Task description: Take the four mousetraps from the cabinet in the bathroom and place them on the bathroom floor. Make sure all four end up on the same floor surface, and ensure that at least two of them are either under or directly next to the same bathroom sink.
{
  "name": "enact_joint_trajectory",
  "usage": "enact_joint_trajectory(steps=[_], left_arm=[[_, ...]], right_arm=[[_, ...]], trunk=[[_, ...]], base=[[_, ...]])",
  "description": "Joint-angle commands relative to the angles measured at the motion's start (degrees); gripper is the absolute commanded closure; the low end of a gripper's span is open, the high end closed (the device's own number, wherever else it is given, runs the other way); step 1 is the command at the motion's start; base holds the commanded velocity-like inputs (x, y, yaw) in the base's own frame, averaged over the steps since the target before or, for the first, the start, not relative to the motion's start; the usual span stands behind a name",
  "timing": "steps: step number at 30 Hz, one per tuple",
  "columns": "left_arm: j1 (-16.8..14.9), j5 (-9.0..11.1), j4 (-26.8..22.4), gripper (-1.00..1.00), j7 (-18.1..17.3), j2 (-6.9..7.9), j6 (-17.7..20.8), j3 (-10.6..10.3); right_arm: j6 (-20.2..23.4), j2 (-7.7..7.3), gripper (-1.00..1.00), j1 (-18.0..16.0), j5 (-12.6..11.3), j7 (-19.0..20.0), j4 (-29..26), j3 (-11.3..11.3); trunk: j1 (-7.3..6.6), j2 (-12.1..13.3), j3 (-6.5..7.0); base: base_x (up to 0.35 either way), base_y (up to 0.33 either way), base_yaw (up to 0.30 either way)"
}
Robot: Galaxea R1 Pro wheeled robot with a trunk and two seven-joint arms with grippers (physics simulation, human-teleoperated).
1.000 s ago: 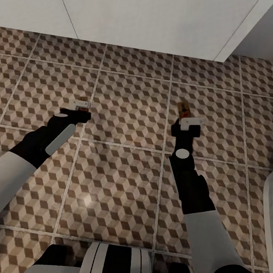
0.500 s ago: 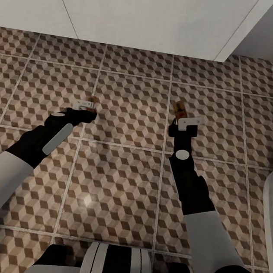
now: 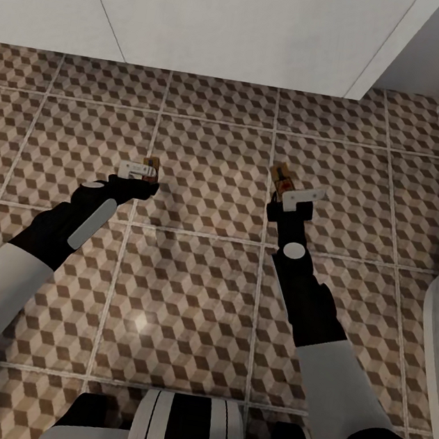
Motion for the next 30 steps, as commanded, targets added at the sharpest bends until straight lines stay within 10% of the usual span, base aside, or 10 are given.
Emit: enact_joint_trajectory(steps=[1, 15, 30], left_arm=[[-0.04, 0.53, -0.13, 1.00, 0.47, 0.07, 0.13, -0.22], [-0.03, 0.56, -0.84, 1.00, 0.47, -0.24, 0.15, -0.22], [0.01, 0.59, -1.53, 1.00, 0.48, -0.29, 0.22, -0.22]], right_arm=[[-0.14, -0.05, 1.00, 0.03, 0.60, -0.20, -0.01, 0.12], [-1.63, 0.13, 1.00, -0.91, -1.13, 4.28, 14.77, -0.53], [-1.91, 0.13, 1.00, -20.19, -5.42, 5.99, 35.91, -0.66]], trunk=[[-0.01, -0.01, -0.03], [-0.01, -0.01, -0.03], [-0.01, -0.01, -0.03]], base=[[0.000, 0.000, 0.000], [0.000, 0.000, 0.000], [0.000, 0.000, 0.000]])
